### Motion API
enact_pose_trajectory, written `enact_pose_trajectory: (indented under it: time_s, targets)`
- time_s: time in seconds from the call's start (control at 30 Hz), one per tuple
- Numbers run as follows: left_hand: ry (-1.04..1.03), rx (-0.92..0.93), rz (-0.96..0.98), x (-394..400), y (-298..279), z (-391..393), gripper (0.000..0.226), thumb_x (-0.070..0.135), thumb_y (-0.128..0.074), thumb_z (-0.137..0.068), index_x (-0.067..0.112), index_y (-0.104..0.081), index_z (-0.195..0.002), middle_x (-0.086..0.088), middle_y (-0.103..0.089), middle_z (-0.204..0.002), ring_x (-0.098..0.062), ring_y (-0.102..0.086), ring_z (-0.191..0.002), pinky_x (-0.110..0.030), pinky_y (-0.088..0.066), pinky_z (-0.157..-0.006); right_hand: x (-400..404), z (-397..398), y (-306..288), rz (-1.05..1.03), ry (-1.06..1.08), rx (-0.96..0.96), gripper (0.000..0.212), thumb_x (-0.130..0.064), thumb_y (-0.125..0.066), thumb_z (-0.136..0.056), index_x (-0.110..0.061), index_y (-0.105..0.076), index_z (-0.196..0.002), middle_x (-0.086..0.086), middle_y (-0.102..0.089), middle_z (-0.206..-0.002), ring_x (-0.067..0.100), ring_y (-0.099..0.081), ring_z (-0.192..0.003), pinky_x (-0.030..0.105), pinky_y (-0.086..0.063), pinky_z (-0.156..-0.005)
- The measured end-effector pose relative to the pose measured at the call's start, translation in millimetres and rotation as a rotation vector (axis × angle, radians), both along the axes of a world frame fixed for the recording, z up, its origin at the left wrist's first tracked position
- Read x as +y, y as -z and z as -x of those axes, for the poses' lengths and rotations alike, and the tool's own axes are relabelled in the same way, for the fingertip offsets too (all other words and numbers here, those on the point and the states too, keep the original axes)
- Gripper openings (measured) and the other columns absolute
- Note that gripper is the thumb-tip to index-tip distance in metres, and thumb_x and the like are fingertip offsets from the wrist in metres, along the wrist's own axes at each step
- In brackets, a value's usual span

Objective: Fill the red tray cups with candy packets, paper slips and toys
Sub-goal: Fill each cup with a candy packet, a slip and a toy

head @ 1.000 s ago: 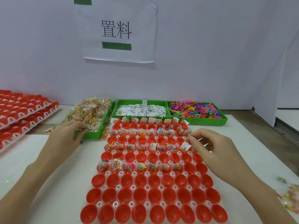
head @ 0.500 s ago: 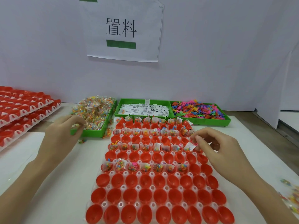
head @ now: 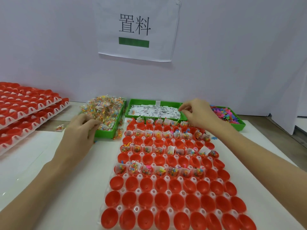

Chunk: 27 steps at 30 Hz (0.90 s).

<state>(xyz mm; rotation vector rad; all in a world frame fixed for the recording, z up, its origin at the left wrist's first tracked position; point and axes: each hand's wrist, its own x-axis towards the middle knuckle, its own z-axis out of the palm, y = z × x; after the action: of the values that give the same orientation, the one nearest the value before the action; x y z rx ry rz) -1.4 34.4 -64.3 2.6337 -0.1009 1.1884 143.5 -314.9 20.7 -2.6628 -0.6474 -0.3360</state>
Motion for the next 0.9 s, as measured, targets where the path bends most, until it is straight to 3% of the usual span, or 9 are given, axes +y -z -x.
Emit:
enact_pose_trajectory:
  time_s: [0.13, 0.33, 0.5, 0.6, 0.8, 0.9]
  targets:
    - [0.003, -0.014, 0.028, -2.5, -4.9, 3.8, 0.011, -0.008, -0.076, -0.084, -0.002, -0.075, -0.093, -0.016, -0.068, -0.095, -0.037, -0.066, -0.082, -0.046, -0.055, -0.072, 17.0, -44.9, 6.4, 0.132, 0.079, 0.079, 0.019, -0.011, -0.065, -0.098, -0.009, -0.078, -0.111, 0.01, -0.074, -0.12, 0.025, -0.068, -0.11, 0.038, -0.052, -0.1]
    - [-0.044, 0.008, 0.047, -0.1, -3.2, 5.9, 0.02, -0.008, -0.08, -0.078, 0.006, -0.07, -0.088, -0.008, -0.074, -0.092, -0.034, -0.069, -0.079, -0.043, -0.055, -0.066, 24.6, -66.6, 19.3, 0.301, 0.135, 0.161, 0.02, -0.024, -0.074, -0.092, -0.007, -0.08, -0.103, 0.011, -0.075, -0.118, 0.028, -0.069, -0.106, 0.043, -0.056, -0.096]
    - [-0.04, -0.043, -0.05, 2.6, -1.9, 2.9, 0.013, -0.005, -0.079, -0.082, 0.005, -0.071, -0.084, -0.006, -0.073, -0.084, -0.031, -0.054, -0.084, -0.04, -0.047, -0.069, 25.7, -69.4, 19.8, 0.197, 0.18, 0.187, 0.028, -0.023, -0.079, -0.089, -0.003, -0.077, -0.108, 0.011, -0.073, -0.117, 0.027, -0.068, -0.107, 0.037, -0.055, -0.092]
    - [-0.032, -0.035, -0.01, 0.2, -1.2, 2.0, 0.016, -0.009, -0.078, -0.082, 0.003, -0.069, -0.085, -0.01, -0.072, -0.088, -0.034, -0.061, -0.083, -0.035, -0.042, -0.073, 23.8, -67.6, 20.8, 0.055, 0.188, 0.204, 0.024, -0.021, -0.078, -0.089, -0.001, -0.076, -0.101, 0.013, -0.074, -0.109, 0.024, -0.067, -0.094, 0.034, -0.053, -0.083]
    - [-0.052, -0.043, 0.063, -7.0, -5.3, 7.5, 0.029, -0.011, -0.075, -0.082, 0.005, -0.07, -0.105, -0.012, -0.074, -0.097, -0.036, -0.071, -0.078, -0.046, -0.056, -0.069, 7.1, -53.7, 13.1, -0.161, 0.165, 0.215, 0.013, -0.018, -0.079, -0.089, -0.006, -0.075, -0.093, 0.011, -0.075, -0.094, 0.015, -0.062, -0.078, 0.026, -0.049, -0.072]
    - [-0.066, -0.073, 0.004, -8.0, -9.1, 9.9, 0.028, -0.008, -0.074, -0.084, 0.005, -0.073, -0.109, -0.013, -0.075, -0.099, -0.038, -0.07, -0.083, -0.048, -0.056, -0.072, -2.8, -42.0, 9.1, -0.287, 0.149, 0.244, 0.018, -0.02, -0.08, -0.088, -0.006, -0.074, -0.098, 0.008, -0.074, -0.085, 0.012, -0.066, -0.07, 0.017, -0.047, -0.057]
